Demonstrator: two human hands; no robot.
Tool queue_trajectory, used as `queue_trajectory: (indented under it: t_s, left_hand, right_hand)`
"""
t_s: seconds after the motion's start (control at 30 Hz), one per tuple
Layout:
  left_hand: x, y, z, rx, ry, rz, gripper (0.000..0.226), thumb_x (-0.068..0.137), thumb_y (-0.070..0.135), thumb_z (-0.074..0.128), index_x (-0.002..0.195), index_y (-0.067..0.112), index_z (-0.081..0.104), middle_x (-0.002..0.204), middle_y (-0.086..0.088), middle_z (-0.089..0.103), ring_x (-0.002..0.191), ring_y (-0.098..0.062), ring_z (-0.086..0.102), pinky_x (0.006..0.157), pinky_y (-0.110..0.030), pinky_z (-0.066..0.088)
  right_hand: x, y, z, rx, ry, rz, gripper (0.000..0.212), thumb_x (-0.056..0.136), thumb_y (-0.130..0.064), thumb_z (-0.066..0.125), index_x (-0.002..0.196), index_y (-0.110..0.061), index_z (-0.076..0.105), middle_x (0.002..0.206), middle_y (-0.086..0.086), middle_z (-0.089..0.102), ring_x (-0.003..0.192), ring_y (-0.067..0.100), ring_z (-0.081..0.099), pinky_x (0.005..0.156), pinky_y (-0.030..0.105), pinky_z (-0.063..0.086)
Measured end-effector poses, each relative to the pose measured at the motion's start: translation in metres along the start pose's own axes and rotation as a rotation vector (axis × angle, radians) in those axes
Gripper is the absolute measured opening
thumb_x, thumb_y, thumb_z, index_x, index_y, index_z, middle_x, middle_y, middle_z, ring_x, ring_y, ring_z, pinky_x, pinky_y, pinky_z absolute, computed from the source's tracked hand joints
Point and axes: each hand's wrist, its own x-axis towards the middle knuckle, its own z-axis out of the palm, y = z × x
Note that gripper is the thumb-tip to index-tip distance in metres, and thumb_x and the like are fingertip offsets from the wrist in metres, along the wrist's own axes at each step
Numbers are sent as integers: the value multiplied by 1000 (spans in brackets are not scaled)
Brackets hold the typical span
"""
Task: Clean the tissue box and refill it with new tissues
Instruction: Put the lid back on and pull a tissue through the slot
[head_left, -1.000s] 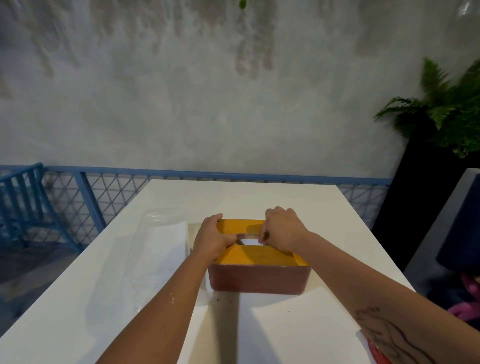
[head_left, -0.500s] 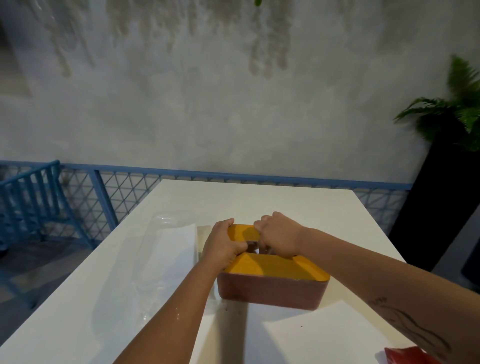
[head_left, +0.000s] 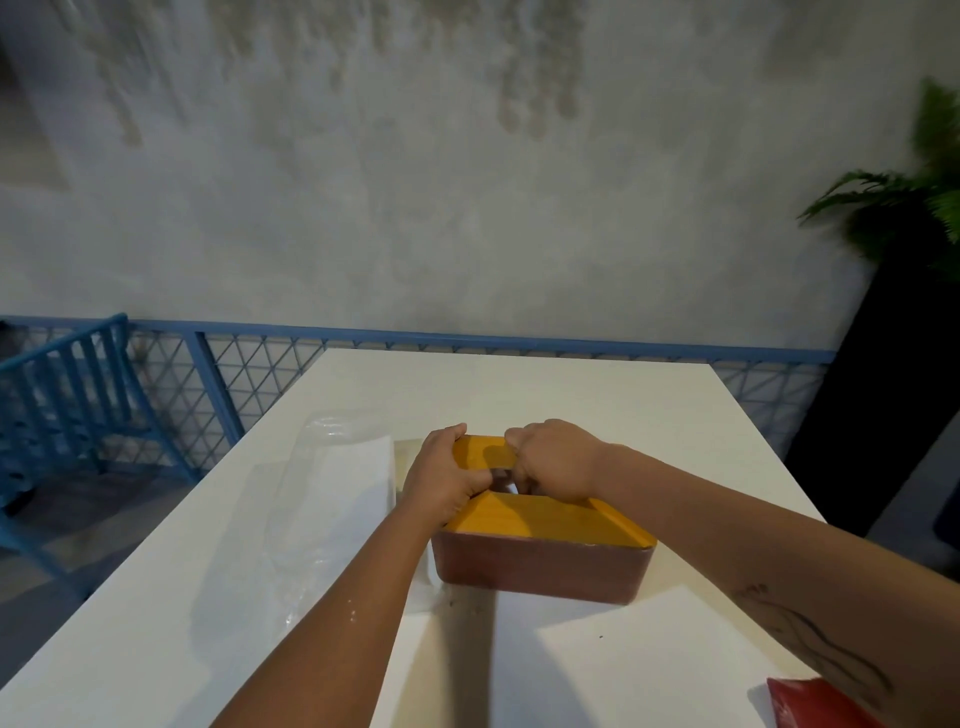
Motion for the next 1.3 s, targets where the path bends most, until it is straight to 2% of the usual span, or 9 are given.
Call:
queue_trajectory:
  t_s: [0.27,0.43,0.57,0.63,0.87,1.03,1.13,1.3]
  left_hand:
    - [0,1,-1,-6,-5,1,77,78,29,71,143,21,29,147,-3,33,128,-26,41,100,-38,40]
    - [-1,0,-1,-14,-4,9,77,79,28,71,143,21,29,147,-4,33,128,-26,40,100,-37,40]
    - [0,0,0,-11,1,16,77,78,28,71,143,20,29,147,-4,33,129,-25,40,100,-37,40]
    - [0,0,-1,-16,6,16,77,78,29,71,142,20,29,147,-4,33,129,-25,40,100,-37,40]
    - [1,-2,0,-18,3,29,77,77,26,71,142,19,30,146,-4,34,127,-25,41,97,-34,41]
    - [0,-3,-1,-37,2,36,77,76,22,70,142,18,30,145,-5,34,127,-25,41,96,-34,40]
    - [0,-3,0,-30,7,32,79,76,25,71,142,20,30,145,-4,35,126,-24,42,94,-33,41]
    - [0,-2,1,-26,8,13,84,73,35,75,142,21,30,146,-2,34,127,-24,41,97,-36,41]
  right_hand:
    - [4,0,1,-32,-41,15,19,89,-25,58,104,-15,62,98,2,51,90,19,55,78,32,53]
    - [9,4,4,44,-62,43,15,88,-30,57,92,-24,44,101,6,58,89,19,55,77,34,53]
    - [6,6,4,58,-75,-1,9,90,-29,58,96,-23,59,104,3,52,93,18,51,80,30,51]
    - [5,7,4,59,-96,-29,16,91,-27,57,101,-22,67,102,0,44,96,17,48,80,26,47]
    - [4,11,-11,311,-218,40,14,88,-12,60,98,-12,69,96,-2,40,87,13,45,74,24,43]
    - [7,12,-15,420,-250,96,6,84,-12,63,85,-10,67,88,-6,41,80,9,45,74,27,45]
    - [5,11,-16,496,-223,143,18,83,-15,62,67,-22,58,88,-6,44,83,10,46,75,26,43]
    - [-4,10,-9,647,-103,222,22,80,-13,63,62,-25,57,87,-8,48,83,10,48,75,26,44]
